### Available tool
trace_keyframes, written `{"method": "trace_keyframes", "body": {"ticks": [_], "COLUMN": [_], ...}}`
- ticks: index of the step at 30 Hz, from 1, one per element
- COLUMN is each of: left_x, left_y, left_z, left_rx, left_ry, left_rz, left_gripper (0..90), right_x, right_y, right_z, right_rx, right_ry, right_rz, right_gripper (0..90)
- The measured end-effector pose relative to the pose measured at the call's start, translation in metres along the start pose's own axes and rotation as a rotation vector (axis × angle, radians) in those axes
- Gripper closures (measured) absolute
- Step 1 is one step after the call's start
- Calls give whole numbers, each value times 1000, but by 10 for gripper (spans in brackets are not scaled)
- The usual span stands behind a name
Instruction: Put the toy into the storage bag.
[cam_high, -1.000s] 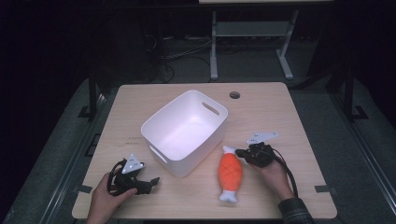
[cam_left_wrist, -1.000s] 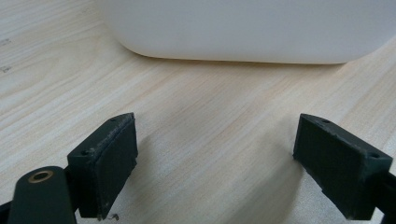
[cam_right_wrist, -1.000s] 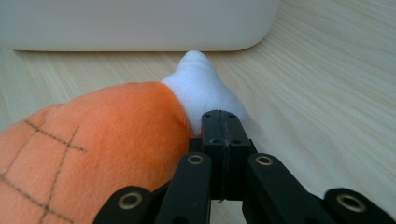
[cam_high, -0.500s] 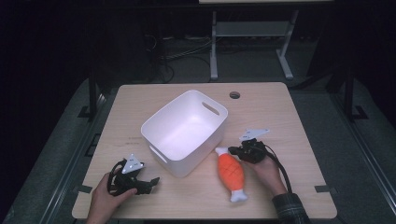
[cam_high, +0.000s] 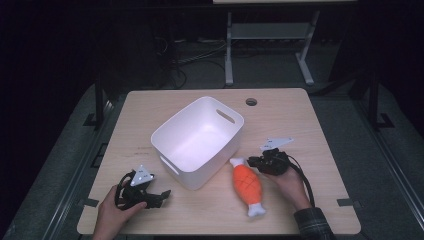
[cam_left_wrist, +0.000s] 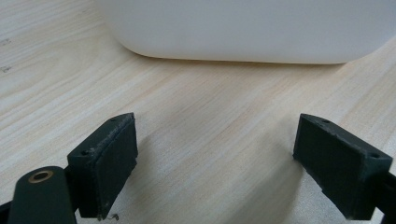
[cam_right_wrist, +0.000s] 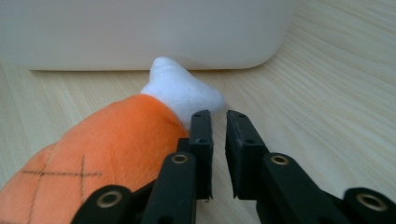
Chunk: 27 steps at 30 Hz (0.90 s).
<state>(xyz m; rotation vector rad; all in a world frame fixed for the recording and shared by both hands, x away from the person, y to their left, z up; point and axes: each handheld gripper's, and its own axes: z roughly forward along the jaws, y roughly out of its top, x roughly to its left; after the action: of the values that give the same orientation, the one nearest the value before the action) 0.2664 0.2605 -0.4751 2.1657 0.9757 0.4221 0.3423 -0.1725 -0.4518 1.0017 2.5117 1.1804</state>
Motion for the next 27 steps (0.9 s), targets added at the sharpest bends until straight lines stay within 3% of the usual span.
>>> {"method": "trace_keyframes", "body": {"ticks": [7,13,20,27], "left_x": [0,0,0,0], "left_y": [0,0,0,0], "left_z": [0,0,0,0], "left_rx": [2,1,1,0], "left_ry": [0,1,1,1], "left_rz": [5,6,6,6], "left_gripper": [127,127,127,127], "right_x": [-6,-9,-2,10], "right_y": [-4,-9,-19,-26], "right_z": [-16,-30,-46,-55], "right_rx": [-9,6,-11,-7], "right_ry": [-29,-35,-63,-55], "right_rz": [33,97,131,145], "right_gripper": [610,428,302,195]}}
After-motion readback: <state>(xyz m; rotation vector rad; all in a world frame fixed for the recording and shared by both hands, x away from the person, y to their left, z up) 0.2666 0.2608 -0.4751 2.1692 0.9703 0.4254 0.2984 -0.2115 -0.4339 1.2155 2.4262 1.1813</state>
